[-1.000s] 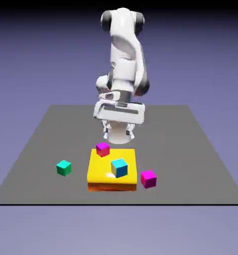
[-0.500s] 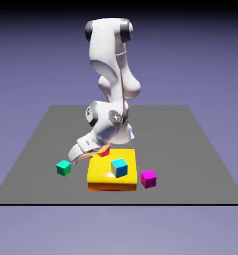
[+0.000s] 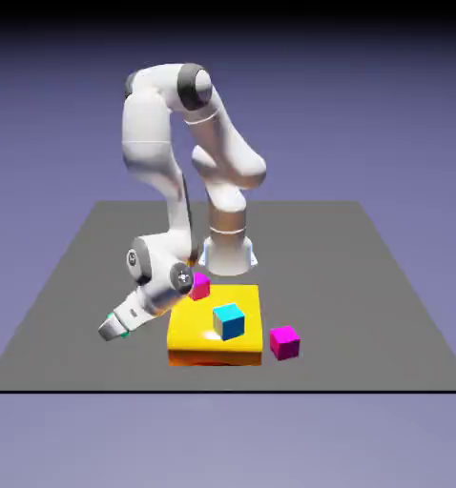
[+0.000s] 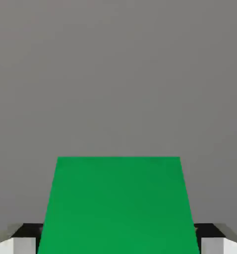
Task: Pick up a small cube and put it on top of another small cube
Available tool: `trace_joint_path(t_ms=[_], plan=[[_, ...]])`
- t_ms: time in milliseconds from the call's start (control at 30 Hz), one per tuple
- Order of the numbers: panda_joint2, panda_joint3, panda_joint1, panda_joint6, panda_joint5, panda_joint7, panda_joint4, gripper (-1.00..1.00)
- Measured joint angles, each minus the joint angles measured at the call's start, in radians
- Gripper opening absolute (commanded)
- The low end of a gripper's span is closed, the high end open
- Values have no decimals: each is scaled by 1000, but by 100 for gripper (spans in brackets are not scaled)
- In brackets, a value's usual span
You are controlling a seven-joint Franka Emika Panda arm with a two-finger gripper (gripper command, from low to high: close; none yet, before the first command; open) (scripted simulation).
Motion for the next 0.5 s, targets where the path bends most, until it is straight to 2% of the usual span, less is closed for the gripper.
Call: trace_joint_path(t_ms=[67,267,500], plan=[[-72,42,8,-24,81,-46,-21,-100],[-31,-156,221,-98,143,-155,129,-100],[-38,-110,475,-137,119,-287,197,-100]])
